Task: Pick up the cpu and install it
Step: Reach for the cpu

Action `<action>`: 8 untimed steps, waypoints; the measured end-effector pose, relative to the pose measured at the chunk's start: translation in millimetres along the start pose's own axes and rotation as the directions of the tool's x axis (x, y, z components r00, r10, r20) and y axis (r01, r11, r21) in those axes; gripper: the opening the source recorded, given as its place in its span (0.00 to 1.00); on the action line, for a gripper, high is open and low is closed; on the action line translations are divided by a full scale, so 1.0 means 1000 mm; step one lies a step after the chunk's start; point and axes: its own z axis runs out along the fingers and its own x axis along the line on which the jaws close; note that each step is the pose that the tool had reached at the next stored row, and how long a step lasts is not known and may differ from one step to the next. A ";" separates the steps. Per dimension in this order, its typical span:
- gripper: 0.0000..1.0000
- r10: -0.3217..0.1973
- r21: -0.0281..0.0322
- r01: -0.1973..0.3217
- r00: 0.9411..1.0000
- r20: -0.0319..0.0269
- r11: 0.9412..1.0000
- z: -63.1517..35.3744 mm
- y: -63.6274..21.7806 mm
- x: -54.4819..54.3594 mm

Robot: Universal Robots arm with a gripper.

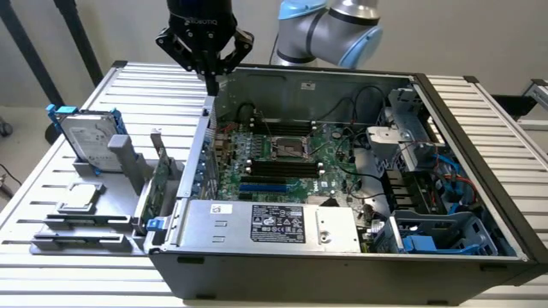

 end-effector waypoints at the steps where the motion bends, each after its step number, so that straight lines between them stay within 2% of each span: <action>1: 0.11 0.000 0.000 0.000 1.000 0.000 1.000 -0.0001 -0.0005 0.004; 8: 0.11 0.000 0.000 0.000 1.000 0.000 1.000 -0.0008 -0.0039 0.036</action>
